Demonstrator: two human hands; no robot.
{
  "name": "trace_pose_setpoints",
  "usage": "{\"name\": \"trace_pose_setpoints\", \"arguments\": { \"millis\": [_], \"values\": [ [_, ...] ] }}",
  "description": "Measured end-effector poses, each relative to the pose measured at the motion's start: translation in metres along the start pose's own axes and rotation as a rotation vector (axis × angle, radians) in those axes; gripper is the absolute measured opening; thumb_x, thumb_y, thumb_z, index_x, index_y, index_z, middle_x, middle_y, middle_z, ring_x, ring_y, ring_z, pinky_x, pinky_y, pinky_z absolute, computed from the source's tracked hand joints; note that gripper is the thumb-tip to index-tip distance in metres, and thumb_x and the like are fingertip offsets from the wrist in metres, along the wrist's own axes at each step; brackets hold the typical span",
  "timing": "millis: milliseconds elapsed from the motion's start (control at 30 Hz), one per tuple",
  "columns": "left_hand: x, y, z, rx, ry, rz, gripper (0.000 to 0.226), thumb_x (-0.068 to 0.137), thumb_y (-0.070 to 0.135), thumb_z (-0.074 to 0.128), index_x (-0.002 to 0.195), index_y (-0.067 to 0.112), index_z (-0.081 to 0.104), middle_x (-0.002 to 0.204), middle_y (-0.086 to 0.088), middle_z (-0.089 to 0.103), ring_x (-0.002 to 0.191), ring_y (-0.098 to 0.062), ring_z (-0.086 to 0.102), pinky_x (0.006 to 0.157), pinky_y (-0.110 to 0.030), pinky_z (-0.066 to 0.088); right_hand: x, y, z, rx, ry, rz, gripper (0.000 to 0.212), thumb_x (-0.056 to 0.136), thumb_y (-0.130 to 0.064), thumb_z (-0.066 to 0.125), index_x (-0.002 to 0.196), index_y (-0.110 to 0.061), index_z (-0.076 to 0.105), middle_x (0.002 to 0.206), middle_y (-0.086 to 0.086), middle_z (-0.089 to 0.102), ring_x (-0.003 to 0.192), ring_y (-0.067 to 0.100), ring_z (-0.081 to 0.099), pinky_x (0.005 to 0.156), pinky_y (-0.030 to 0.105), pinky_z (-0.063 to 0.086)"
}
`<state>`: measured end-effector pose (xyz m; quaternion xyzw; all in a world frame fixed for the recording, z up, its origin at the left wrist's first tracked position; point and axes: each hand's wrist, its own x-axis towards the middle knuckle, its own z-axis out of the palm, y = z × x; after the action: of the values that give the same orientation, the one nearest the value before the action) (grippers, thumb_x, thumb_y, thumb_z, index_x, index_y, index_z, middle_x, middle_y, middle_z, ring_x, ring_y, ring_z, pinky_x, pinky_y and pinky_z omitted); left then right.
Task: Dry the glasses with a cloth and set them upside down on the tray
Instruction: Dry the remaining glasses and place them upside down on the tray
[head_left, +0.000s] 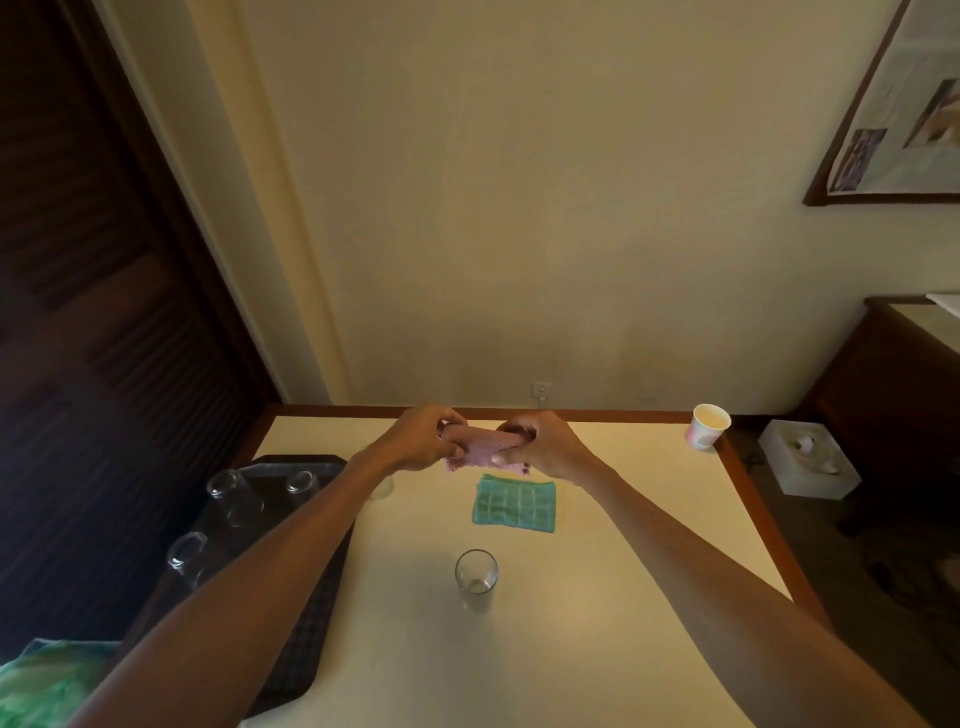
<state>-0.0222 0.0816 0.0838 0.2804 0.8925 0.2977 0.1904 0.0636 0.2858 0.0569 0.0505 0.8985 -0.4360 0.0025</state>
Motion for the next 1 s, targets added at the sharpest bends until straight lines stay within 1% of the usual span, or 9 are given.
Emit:
{"name": "trace_pose_setpoints", "arguments": {
  "millis": [133,367,433,533,667,733,833,933,1000],
  "values": [
    [0.003,-0.001,0.002,0.069,0.003,-0.015,0.044,0.092,0.015,0.077,0.134,0.010,0.066,0.130,-0.010,0.067,0.113,-0.024,0.061,0.086,-0.030,0.046,0.001,-0.002,-0.002,-0.036,0.011,0.019,0.029,0.076,-0.026,0.086,0.096,-0.009,0.074,0.071,-0.004,0.067,0.058,0.008,0.061,0.049,0.010,0.040],
    [0.013,0.001,-0.002,0.157,-0.035,-0.070,0.031,0.084,0.013,0.083,0.114,0.013,0.078,0.110,-0.011,0.075,0.100,-0.026,0.068,0.086,-0.038,0.057,0.006,-0.004,-0.007,-0.023,0.070,0.086,0.028,0.066,-0.025,0.092,0.083,-0.011,0.075,0.061,0.000,0.067,0.051,0.012,0.060,0.046,0.015,0.044],
    [0.015,0.001,-0.003,0.157,-0.034,-0.068,0.028,0.083,0.014,0.084,0.111,0.013,0.080,0.110,-0.010,0.075,0.100,-0.026,0.066,0.084,-0.034,0.055,0.008,-0.002,-0.006,-0.010,0.082,0.129,0.035,0.063,-0.030,0.094,0.086,-0.011,0.076,0.068,0.006,0.071,0.052,0.017,0.064,0.052,0.027,0.057],
    [0.016,0.000,-0.008,0.088,-0.058,-0.069,0.025,0.087,0.019,0.082,0.111,0.011,0.079,0.107,-0.008,0.075,0.099,-0.025,0.066,0.080,-0.032,0.050,0.011,0.003,-0.005,-0.019,0.070,0.197,0.037,0.061,-0.040,0.093,0.081,-0.015,0.074,0.074,0.010,0.074,0.063,0.028,0.071,0.066,0.044,0.062],
    [0.013,-0.002,-0.015,-0.294,-0.204,-0.124,0.014,0.101,0.013,0.064,0.113,0.011,0.070,0.116,-0.010,0.072,0.115,-0.031,0.065,0.093,-0.039,0.051,0.009,0.006,-0.017,0.161,-0.092,0.250,0.034,0.075,-0.035,0.087,0.090,-0.009,0.070,0.088,0.010,0.068,0.087,0.025,0.068,0.080,0.040,0.061],
    [0.010,-0.002,-0.014,-0.486,-0.258,-0.143,0.015,0.104,0.010,0.057,0.114,0.015,0.067,0.118,-0.008,0.071,0.113,-0.027,0.066,0.089,-0.035,0.055,0.007,0.007,-0.024,0.263,-0.246,0.236,0.038,0.081,-0.032,0.082,0.101,-0.003,0.068,0.104,0.017,0.070,0.104,0.030,0.067,0.092,0.039,0.057],
    [0.007,-0.004,-0.007,-0.517,-0.283,-0.064,0.023,0.102,0.016,0.062,0.125,0.015,0.066,0.120,-0.007,0.072,0.111,-0.026,0.069,0.086,-0.032,0.058,0.006,0.005,-0.027,0.289,-0.413,0.240,0.044,0.083,-0.030,0.080,0.110,0.001,0.065,0.107,0.014,0.068,0.103,0.028,0.065,0.088,0.034,0.054],
    [0.006,-0.006,-0.002,-0.467,-0.273,-0.002,0.032,0.097,0.022,0.071,0.126,0.010,0.070,0.116,-0.005,0.076,0.106,-0.020,0.073,0.082,-0.027,0.060,0.007,0.004,-0.015,0.286,-0.468,0.275,0.063,0.074,-0.039,0.087,0.121,-0.004,0.063,0.114,0.014,0.071,0.105,0.031,0.069,0.096,0.040,0.056],
    [0.005,-0.010,-0.002,-0.398,-0.241,0.013,0.032,0.093,0.026,0.075,0.119,0.007,0.074,0.107,-0.005,0.078,0.095,-0.018,0.076,0.075,-0.024,0.059,0.002,0.005,-0.007,0.324,-0.514,0.261,0.046,0.084,-0.034,0.079,0.119,-0.009,0.063,0.108,0.011,0.075,0.097,0.027,0.071,0.091,0.037,0.058]
  ]
}}
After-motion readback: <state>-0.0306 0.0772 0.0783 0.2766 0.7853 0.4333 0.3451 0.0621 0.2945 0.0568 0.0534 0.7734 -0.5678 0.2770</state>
